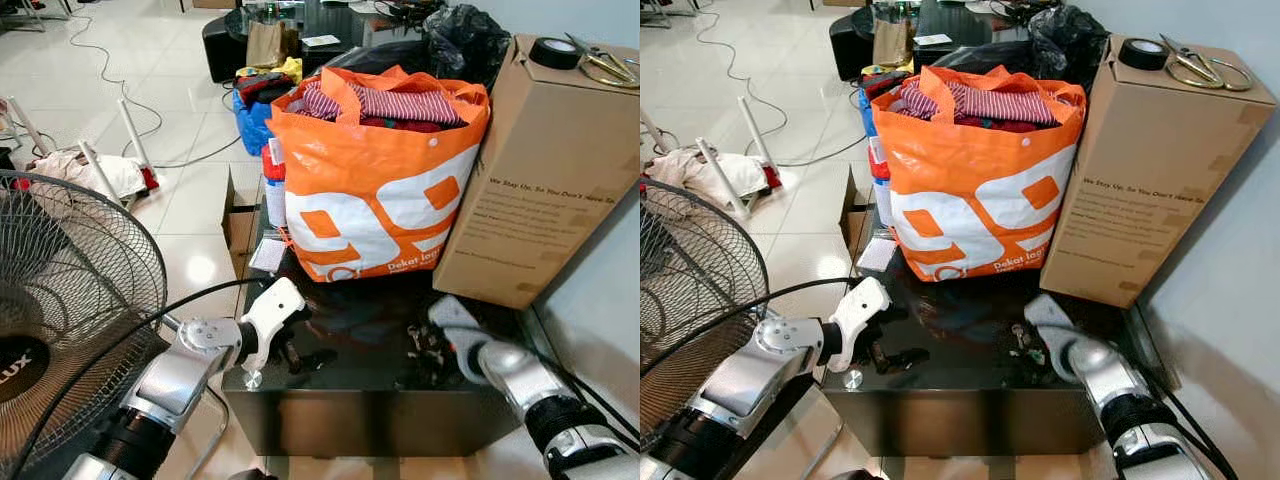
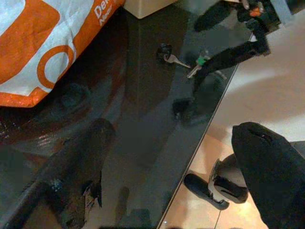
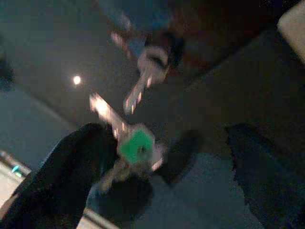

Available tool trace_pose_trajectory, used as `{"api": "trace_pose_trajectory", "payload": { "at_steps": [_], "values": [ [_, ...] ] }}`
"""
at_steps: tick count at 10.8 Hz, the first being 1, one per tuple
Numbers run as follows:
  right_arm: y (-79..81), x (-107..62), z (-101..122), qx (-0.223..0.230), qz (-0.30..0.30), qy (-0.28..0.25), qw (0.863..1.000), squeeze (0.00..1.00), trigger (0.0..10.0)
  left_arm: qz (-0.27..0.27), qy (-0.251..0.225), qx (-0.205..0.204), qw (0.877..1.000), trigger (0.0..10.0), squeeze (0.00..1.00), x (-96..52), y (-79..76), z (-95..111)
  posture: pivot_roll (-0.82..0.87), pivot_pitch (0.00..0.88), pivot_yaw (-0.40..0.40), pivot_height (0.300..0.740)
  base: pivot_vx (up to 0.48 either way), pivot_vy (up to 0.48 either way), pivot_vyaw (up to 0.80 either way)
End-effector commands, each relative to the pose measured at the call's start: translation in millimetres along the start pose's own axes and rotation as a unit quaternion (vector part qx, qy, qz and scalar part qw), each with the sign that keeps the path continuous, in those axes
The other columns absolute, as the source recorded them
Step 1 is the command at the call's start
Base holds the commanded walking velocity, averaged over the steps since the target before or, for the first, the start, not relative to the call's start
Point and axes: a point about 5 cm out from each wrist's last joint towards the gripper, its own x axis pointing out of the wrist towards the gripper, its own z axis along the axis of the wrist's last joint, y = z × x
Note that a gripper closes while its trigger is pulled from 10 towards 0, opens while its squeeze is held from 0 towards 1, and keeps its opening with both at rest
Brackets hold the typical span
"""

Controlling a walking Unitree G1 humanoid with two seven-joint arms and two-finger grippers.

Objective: Hang keys on a hook

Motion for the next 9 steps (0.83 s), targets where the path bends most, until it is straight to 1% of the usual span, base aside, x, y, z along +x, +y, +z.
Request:
{"api": "trace_pose_trajectory", "payload": {
  "at_steps": [1, 2, 4, 5, 9],
  "values": [
    [-4.7, -0.6, 4.4, -0.008, -0.002, -0.003, 1.0, 0.0, 1.3, -0.001, 0.001, 0.013, 1.0, 10.0, 0.0, -0.8, 2.9, 4.9, -0.15, 0.0, -0.008, 0.74, 0.0, 0.0, 0.0],
    [-4.8, -0.1, 2.7, -0.002, -0.001, -0.001, 1.0, 0.0, 0.0, -0.003, -0.002, 0.012, 1.0, 10.0, 0.0, -2.0, 1.9, 5.7, -0.14, 0.0, -0.01, 0.74, 0.0, 0.0, 0.0],
    [-4.2, 1.2, 1.1, 0.005, 0.003, 0.002, 1.0, 0.0, 0.0, -0.003, -0.001, 0.013, 1.0, 10.0, 0.0, -5.4, 0.8, 2.7, -0.13, 0.0, -0.01, 0.74, 0.0, 0.0, 0.0],
    [-3.4, 2.2, 0.3, 0.017, 0.004, 0.003, 1.0, 0.0, 0.0, -0.005, 0.002, 0.014, 1.0, 10.0, 0.0, -6.7, 0.3, 1.5, -0.13, 0.0, -0.008, 0.74, 0.0, 0.0, 0.0],
    [-2.0, 3.5, -3.2, 0.024, 0.002, 0.01, 1.0, 0.0, 0.0, -0.011, 0.005, 0.019, 1.0, 10.0, 0.0, -8.0, -1.2, 1.3, -0.13, 0.0, -0.007, 0.74, 0.0, 0.0, 0.0]
  ]
}}
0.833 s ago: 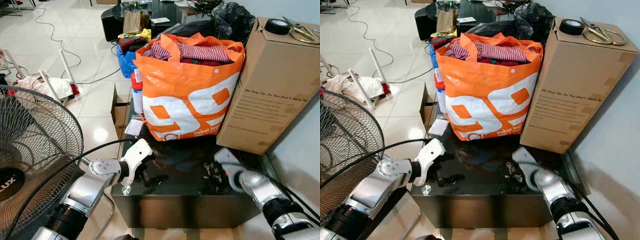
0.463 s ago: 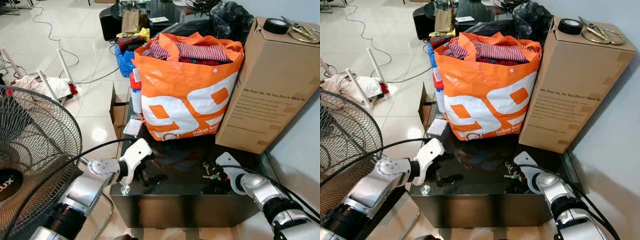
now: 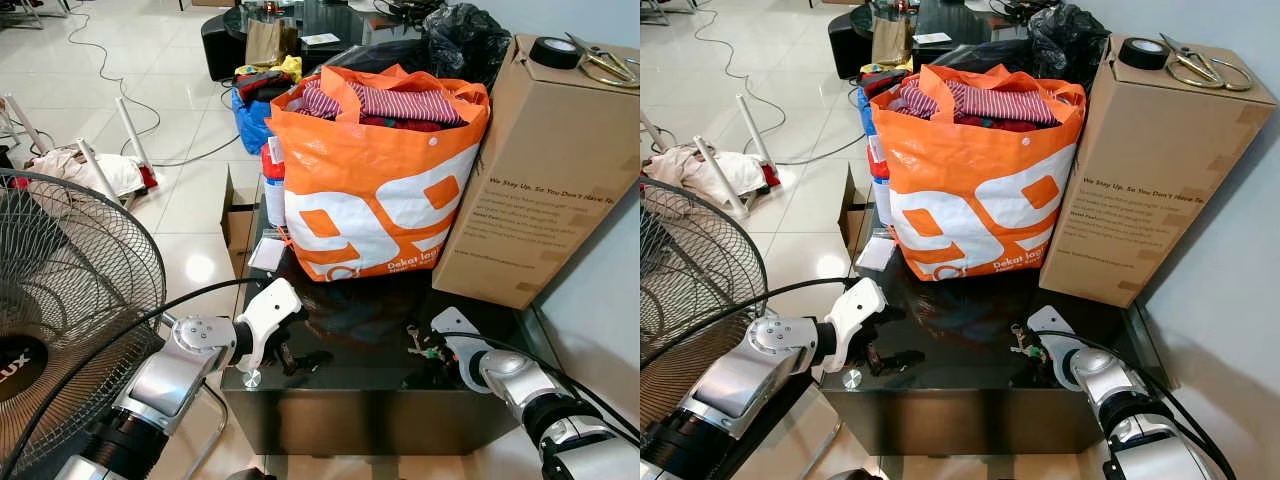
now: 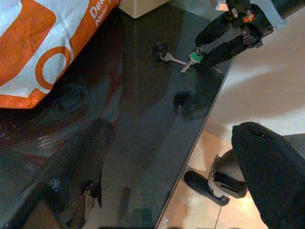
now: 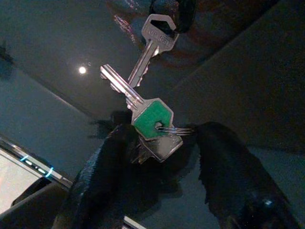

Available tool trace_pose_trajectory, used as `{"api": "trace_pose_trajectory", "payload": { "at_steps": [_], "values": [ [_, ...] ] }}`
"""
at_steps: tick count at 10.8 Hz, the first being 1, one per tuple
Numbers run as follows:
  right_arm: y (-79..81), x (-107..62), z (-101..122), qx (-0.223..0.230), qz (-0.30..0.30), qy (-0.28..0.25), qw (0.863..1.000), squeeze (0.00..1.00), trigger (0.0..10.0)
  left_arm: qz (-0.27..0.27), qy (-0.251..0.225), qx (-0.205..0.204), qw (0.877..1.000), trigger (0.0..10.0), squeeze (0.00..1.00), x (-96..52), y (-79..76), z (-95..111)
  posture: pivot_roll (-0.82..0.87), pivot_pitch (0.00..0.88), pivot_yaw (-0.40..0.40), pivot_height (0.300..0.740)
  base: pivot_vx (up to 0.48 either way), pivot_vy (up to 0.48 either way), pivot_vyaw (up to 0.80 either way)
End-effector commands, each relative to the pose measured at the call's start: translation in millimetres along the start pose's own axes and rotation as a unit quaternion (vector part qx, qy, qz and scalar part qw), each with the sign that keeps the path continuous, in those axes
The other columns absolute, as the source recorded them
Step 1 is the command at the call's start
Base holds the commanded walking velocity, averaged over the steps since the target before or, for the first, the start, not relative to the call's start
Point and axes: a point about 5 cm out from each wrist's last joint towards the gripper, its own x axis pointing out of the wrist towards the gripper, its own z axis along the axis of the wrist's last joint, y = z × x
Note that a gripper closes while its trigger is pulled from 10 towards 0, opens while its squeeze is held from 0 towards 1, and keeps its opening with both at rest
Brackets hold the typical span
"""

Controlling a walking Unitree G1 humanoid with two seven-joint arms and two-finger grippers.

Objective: Hang keys on a hook

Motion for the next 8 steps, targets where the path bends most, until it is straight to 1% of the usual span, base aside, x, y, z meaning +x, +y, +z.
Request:
{"api": "trace_pose_trajectory", "payload": {
  "at_steps": [1, 6, 8],
  "values": [
    [-4.3, -1.2, 3.2, 0.004, -0.006, -0.003, 1.0, 0.0, 0.0, -0.003, 0.004, 0.007, 1.0, 10.0, 0.0, -1.6, -1.1, 0.3, -0.13, 0.0, -0.006, 0.74, 0.0, 0.0, 0.0],
    [-7.7, -2.3, 4.3, 0.005, -0.012, -0.008, 1.0, 0.0, 0.0, -0.001, 0.002, 0.01, 1.0, 10.0, 0.0, 0.4, 0.7, 3.1, -0.13, 0.0, -0.003, 0.74, 0.0, 0.0, 0.0],
    [-7.0, -2.0, 5.6, 0.014, -0.014, -0.021, 1.0, 0.0, 0.0, 0.0, 0.002, 0.011, 1.0, 10.0, 0.0, 0.2, 2.0, 3.2, -0.13, 0.0, -0.004, 0.74, 0.0, 0.0, 0.0]
  ]
}}
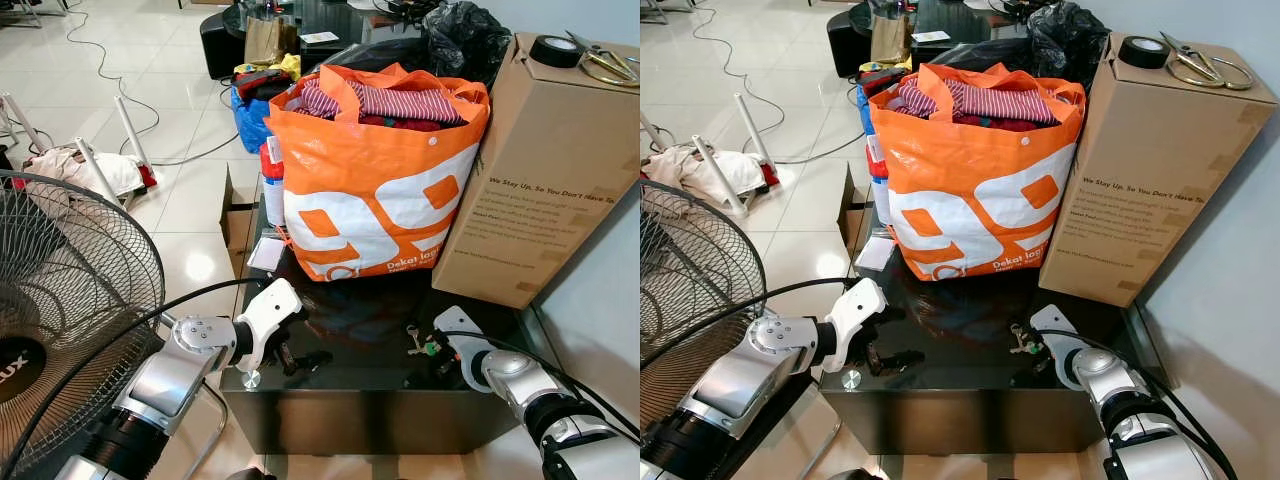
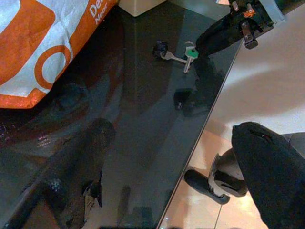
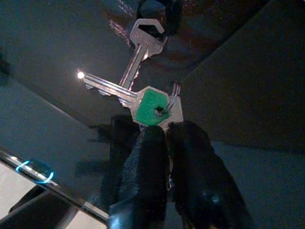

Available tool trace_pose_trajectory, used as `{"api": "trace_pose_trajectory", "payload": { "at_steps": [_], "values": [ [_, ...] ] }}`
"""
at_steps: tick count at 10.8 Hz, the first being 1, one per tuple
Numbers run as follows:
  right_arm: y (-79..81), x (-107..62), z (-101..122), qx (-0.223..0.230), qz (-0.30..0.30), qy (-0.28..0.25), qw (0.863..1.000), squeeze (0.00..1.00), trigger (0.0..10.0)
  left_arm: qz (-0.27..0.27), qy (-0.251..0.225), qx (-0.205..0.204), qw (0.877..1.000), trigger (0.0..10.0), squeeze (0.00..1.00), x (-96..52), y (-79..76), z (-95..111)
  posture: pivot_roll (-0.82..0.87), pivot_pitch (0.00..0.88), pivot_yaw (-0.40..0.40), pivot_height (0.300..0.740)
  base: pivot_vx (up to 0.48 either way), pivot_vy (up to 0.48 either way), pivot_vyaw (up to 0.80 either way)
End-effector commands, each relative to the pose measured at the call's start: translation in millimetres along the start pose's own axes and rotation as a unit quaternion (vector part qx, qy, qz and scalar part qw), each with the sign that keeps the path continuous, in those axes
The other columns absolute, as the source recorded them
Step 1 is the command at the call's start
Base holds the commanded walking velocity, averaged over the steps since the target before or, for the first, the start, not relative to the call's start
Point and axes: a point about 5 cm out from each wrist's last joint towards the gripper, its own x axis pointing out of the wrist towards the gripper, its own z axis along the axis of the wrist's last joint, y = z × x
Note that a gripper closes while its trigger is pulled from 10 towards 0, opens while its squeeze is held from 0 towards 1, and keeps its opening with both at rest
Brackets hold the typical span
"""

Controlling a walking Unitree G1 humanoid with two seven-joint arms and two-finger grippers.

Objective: Hang keys on a hook

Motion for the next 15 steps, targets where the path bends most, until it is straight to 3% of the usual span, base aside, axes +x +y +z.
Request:
{"api": "trace_pose_trajectory", "payload": {
  "at_steps": [1, 5, 12, 13, 14, 15],
  "values": [
    [-3.7, -0.7, 5.4, 0.006, -0.007, -0.01, 1.0, 0.0, 0.0, 0.0, 0.0, 0.009, 1.0, 10.0, 0.0, 0.0, 2.3, 3.3, -0.13, 0.0, -0.005, 0.74, 0.0, 0.0, 0.0],
    [-0.3, 0.5, 4.7, 0.009, 0.0, -0.011, 1.0, 0.0, 0.0, 0.002, 0.001, 0.009, 1.0, 10.0, 0.0, -0.1, 3.7, 3.6, -0.13, 0.0, 0.001, 0.74, 0.0, 0.0, 0.0],
    [-14.8, -8.8, 14.9, 0.0, -0.017, -0.061, 0.998, 0.0, 0.0, -0.001, 0.0, 0.011, 1.0, 10.0, 0.0, 1.7, 3.9, 4.9, -0.14, 0.0, 0.007, 0.74, 0.0, 0.0, 0.0],
    [-14.1, -8.7, 16.5, -0.001, -0.019, -0.066, 0.998, 0.0, 10.0, -0.002, 0.0, 0.011, 1.0, 10.0, 0.0, 2.3, 3.2, 5.1, -0.14, 0.0, 0.006, 0.74, 0.0, 0.0, 0.0],
    [-10.6, -7.5, 17.1, 0.016, -0.004, -0.069, 0.997, 1.0, 10.0, -0.002, 0.0, 0.011, 1.0, 10.0, 0.0, 2.8, 2.7, 5.2, -0.14, 0.0, 0.002, 0.74, 0.0, 0.0, 0.0],
    [-6.8, -6.2, 16.6, 0.031, 0.007, -0.068, 0.997, 1.0, 10.0, -0.003, 0.0, 0.01, 1.0, 10.0, 0.0, 2.7, 2.6, 4.9, -0.14, 0.0, 0.001, 0.74, 0.0, 0.0, 0.0]
  ]
}}
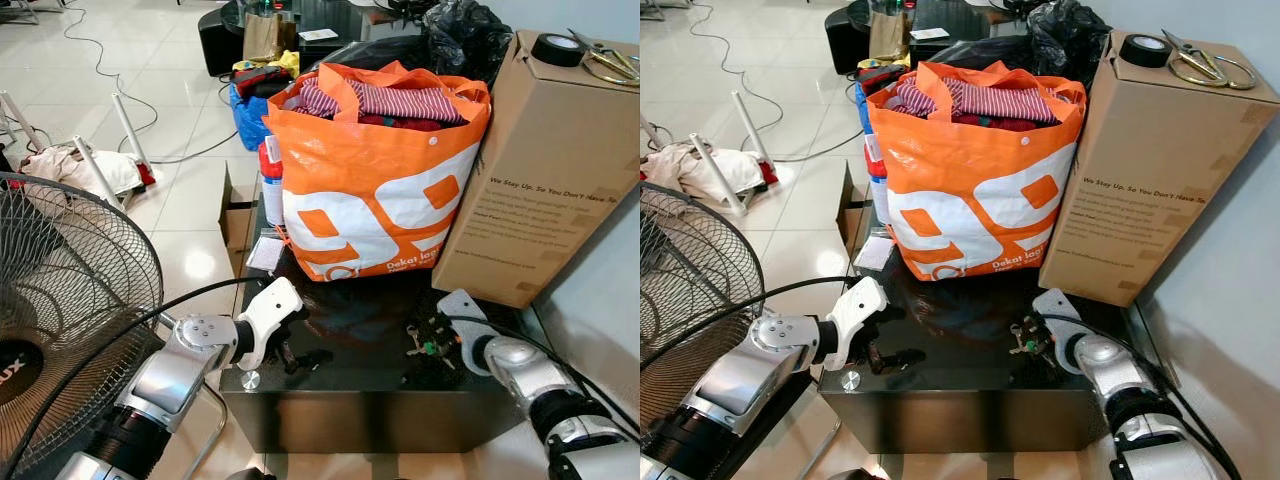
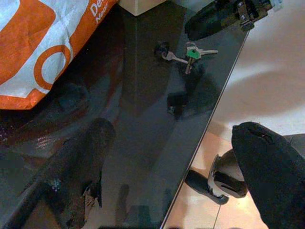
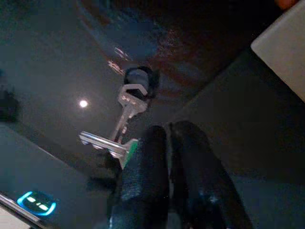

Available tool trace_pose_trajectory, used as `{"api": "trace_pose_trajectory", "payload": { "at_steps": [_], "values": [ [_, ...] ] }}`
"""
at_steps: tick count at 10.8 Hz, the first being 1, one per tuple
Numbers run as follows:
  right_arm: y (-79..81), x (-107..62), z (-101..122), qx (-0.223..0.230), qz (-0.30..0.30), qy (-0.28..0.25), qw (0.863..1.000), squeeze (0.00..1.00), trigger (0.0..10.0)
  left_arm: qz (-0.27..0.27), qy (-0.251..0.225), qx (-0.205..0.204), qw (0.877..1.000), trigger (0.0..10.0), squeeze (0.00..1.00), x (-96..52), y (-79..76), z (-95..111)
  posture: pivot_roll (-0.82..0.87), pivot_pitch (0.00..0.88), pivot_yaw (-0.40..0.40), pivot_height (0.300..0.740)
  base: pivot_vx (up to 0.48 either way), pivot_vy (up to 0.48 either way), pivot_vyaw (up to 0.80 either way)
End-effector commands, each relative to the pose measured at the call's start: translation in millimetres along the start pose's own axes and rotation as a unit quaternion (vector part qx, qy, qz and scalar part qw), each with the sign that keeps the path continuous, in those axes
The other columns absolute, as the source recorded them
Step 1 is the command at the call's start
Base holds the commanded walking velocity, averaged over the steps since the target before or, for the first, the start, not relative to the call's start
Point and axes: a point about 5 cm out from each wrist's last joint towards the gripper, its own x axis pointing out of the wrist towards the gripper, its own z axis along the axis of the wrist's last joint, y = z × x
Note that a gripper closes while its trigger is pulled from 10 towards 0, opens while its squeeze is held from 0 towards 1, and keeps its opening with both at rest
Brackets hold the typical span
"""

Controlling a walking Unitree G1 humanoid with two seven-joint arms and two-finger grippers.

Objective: Hang keys on a hook

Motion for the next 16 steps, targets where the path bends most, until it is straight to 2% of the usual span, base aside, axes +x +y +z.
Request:
{"api": "trace_pose_trajectory", "payload": {
  "at_steps": [1, 4, 5, 6, 8, 9, 10, 13, 16],
  "values": [
    [0.6, -0.6, -0.8, 0.015, 0.004, -0.003, 1.0, 1.0, 10.0, -0.003, 0.0, 0.012, 1.0, 10.0, 0.0, 0.4, 1.4, 4.4, -0.14, 0.0, 0.001, 0.74, 0.0, 0.0, 0.0],
    [0.8, 2.1, -8.1, 0.022, -0.037, 0.025, 0.999, 1.0, 10.0, -0.005, 0.002, 0.013, 1.0, 10.0, 0.0, 0.4, 2.5, 4.7, -0.14, 0.0, 0.011, 0.74, 0.0, 0.0, 0.0],
    [0.7, 2.2, -8.6, 0.021, -0.041, 0.027, 0.999, 0.25, 10.0, -0.005, 0.002, 0.013, 1.0, 10.0, 0.0, 0.3, 2.8, 4.8, -0.14, 0.0, 0.011, 0.74, 0.0, 0.0, 0.0],
    [1.4, 2.7, -10.1, 0.028, -0.047, 0.035, 0.998, 0.0, 10.0, -0.005, 0.002, 0.013, 1.0, 10.0, 0.0, -0.2, 3.3, 5.0, -0.14, 0.0, 0.014, 0.74, 0.0, 0.0, 0.0],
    [3.3, 3.6, -12.1, 0.039, -0.048, 0.039, 0.997, 0.0, 10.0, -0.006, 0.002, 0.014, 1.0, 10.0, 0.0, -0.3, 3.7, 5.1, -0.14, 0.0, 0.012, 0.74, 0.0, 0.0, 0.0],
    [5.2, 4.5, -12.2, 0.049, -0.044, 0.035, 0.997, 0.0, 3.7, -0.005, 0.002, 0.014, 1.0, 10.0, 0.0, -0.6, 4.1, 5.2, -0.14, 0.0, 0.011, 0.74, 0.0, 0.0, 0.0],
    [6.0, 4.9, -11.6, 0.052, -0.042, 0.032, 0.997, 0.0, 2.4, -0.005, 0.002, 0.014, 1.0, 10.0, 0.0, -0.6, 4.2, 5.5, -0.14, 0.0, 0.01, 0.74, 0.0, 0.0, 0.0],
    [6.3, 5.7, -11.3, 0.059, -0.047, 0.032, 0.997, 0.0, 0.0, -0.003, 0.002, 0.014, 1.0, 10.0, 0.0, -1.1, 4.9, 5.8, -0.13, 0.0, 0.008, 0.74, 0.0, 0.0, 0.0],
    [7.2, 6.2, -11.4, 0.064, -0.048, 0.03, 0.996, 0.0, 0.0, -0.003, 0.002, 0.015, 1.0, 10.0, 0.0, -1.3, 4.8, 5.5, -0.13, 0.0, 0.012, 0.74, 0.0, 0.0, 0.0]
  ]
}}
